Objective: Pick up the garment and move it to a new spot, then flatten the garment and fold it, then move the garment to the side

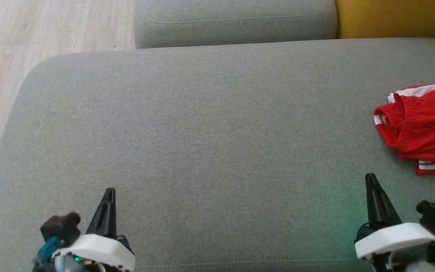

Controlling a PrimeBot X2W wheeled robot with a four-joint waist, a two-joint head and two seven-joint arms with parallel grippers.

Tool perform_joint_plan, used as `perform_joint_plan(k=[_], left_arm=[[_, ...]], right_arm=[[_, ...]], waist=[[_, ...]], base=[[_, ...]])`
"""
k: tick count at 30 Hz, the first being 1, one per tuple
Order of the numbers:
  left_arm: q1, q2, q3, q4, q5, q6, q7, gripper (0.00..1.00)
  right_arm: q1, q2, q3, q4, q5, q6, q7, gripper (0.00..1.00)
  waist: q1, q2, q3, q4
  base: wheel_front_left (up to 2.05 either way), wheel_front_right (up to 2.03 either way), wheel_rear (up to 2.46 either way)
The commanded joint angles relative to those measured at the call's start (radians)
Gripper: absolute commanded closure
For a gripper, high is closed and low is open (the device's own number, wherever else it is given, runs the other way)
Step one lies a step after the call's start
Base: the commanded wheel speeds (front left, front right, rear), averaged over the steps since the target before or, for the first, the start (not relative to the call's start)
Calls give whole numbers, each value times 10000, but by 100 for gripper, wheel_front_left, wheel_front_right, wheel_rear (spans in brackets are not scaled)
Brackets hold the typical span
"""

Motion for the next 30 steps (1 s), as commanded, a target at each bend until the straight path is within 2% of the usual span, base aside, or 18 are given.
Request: perform_joint_plan(k=[1,30], left_arm=[[-551,28,180,-270,-271,-49,36,100],[-900,-122,896,-71,-3689,-496,804,100]], right_arm=[[-451,-124,-28,-285,299,-1,17,100],[-873,-221,-144,85,3720,-3,328,100]], waist=[[0,0,-2,0],[0,0,-57,-3]], base=[[0,0,0],[0,0,0]])
